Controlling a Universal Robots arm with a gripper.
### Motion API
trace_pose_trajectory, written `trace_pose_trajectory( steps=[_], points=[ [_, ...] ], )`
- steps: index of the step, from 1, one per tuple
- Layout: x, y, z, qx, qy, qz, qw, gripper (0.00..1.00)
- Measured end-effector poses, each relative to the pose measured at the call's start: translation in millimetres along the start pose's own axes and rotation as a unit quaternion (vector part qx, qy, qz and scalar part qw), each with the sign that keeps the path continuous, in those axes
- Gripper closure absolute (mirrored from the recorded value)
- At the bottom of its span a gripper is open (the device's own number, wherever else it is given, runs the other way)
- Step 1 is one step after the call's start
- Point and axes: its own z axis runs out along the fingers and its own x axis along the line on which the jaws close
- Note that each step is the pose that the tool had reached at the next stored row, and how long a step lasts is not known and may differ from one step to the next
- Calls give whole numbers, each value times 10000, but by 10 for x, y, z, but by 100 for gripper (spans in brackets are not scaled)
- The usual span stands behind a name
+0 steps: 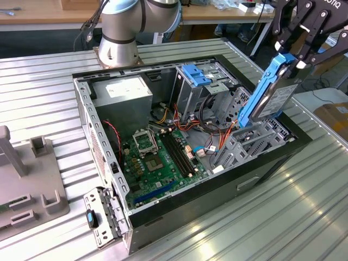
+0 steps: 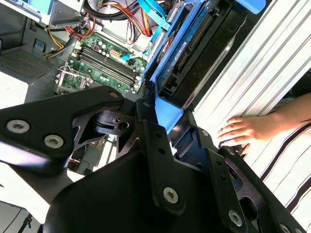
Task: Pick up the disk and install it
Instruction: 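Pick up the disk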
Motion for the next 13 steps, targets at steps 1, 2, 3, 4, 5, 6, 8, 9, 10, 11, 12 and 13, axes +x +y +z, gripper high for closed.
trace_pose_trajectory(
  steps=[1, 2, 3, 4, 5, 6, 8, 9, 10, 11, 12, 13],
  points=[
    [9, 0, 6, 0, 0, 0, 10000, 63],
    [17, 0, 15, 0, -1, 0, 10000, 63],
    [23, 0, 23, 0, -1, 0, 10000, 63],
    [26, 1, 30, 0, 0, 0, 10000, 63],
    [28, 0, 39, 0, 1, -2, 10000, 63],
    [29, 1, 46, 0, 1, -7, 10000, 63],
    [32, 1, 60, 0, 1, -19, 10000, 63],
    [34, 1, 67, 0, 2, -27, 10000, 63],
    [36, 1, 73, 0, 1, -33, 10000, 63],
    [40, 1, 79, 0, 2, -43, 10000, 63],
    [48, 1, 84, -1, 3, -49, 10000, 63],
    [52, 2, 91, -1, 1, -50, 10000, 63]
  ],
)
